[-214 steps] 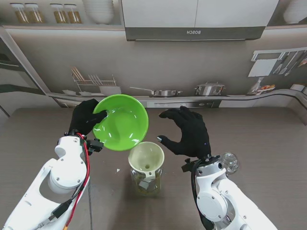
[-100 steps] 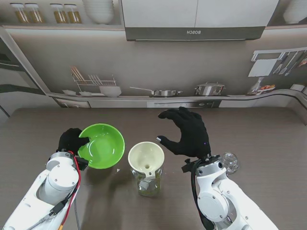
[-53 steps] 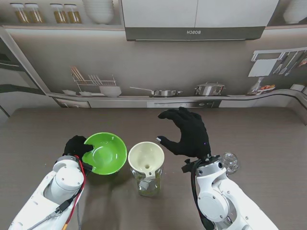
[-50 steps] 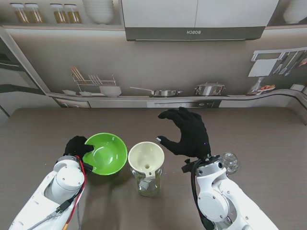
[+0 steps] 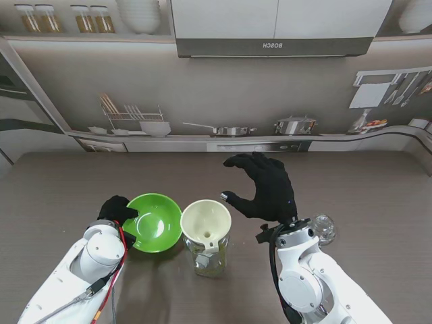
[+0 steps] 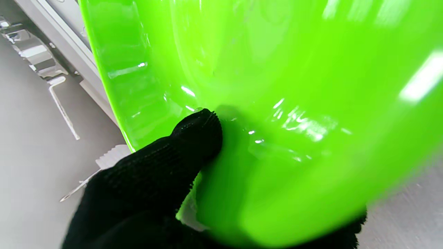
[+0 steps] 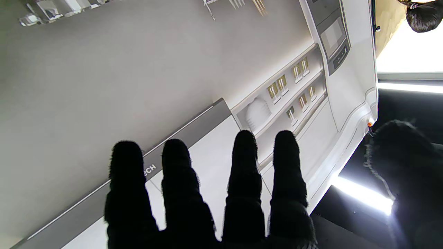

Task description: Pour mung beans into a glass jar with a funnel

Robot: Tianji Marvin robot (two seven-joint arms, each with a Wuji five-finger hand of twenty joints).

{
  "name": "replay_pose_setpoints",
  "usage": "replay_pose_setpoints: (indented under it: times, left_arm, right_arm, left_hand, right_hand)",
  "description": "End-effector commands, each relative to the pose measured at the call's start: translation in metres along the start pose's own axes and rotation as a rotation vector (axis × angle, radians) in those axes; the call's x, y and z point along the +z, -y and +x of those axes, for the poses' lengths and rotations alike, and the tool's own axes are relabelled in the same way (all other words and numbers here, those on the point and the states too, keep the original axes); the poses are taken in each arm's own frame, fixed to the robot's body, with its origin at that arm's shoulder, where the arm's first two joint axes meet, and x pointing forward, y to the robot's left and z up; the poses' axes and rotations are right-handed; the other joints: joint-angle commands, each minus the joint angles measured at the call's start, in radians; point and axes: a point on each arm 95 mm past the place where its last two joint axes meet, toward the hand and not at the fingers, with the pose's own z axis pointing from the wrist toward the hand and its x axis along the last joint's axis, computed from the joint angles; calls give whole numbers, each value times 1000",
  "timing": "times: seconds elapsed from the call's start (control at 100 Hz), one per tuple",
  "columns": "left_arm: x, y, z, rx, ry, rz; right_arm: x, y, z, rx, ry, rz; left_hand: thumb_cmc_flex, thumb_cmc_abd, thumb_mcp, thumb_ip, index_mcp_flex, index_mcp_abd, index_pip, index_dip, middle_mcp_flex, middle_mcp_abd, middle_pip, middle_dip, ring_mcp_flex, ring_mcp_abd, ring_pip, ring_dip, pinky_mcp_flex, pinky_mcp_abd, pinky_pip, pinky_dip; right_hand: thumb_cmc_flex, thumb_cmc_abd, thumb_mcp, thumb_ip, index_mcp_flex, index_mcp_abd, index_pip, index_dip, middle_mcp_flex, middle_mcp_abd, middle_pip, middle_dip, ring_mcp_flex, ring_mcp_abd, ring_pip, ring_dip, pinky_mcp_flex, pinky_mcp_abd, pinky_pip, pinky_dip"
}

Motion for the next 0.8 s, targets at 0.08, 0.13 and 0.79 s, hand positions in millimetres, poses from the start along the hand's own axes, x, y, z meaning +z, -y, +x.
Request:
replay_pose_setpoints:
  times: [0.08, 0.13, 0.79]
  left_arm:
    - [3, -7, -3, 20, 15, -34]
    - [4, -8, -5, 24, 20, -39]
    - [6, -5, -19, 154, 10, -89]
  right_arm:
    - [-1, 2, 2, 11, 1, 11]
    - [-1, 2, 1, 12, 2, 11]
    - [-1, 3, 1, 19, -1, 14]
  left_hand:
    - [152, 81, 81, 72, 41, -120, 93, 48, -4, -23, -10, 9, -22, 31, -18, 22, -39, 24, 2, 28]
    - [153, 82, 80, 73, 40, -119, 91, 46, -5, -21, -14, 5, -33, 40, -21, 26, -51, 27, 2, 30]
    - [24, 65, 21, 80, -27, -115, -468, -127, -266, -33, -169, -543, -542, 112, -463, -177, -593, -8, -418, -122]
  right_hand:
    - [-25, -3, 15, 20, -18, 0, -4, 18, -27, 3, -4, -7, 7, -27, 2, -4, 0, 34, 6, -16]
    - [-25, -2, 16, 20, -18, 1, -4, 18, -26, 4, -4, -7, 7, -26, 2, -4, 0, 34, 7, -16]
    - [-24, -3, 19, 19, -17, 1, -3, 18, -23, 5, -4, -7, 12, -27, 2, -2, 2, 33, 10, -19]
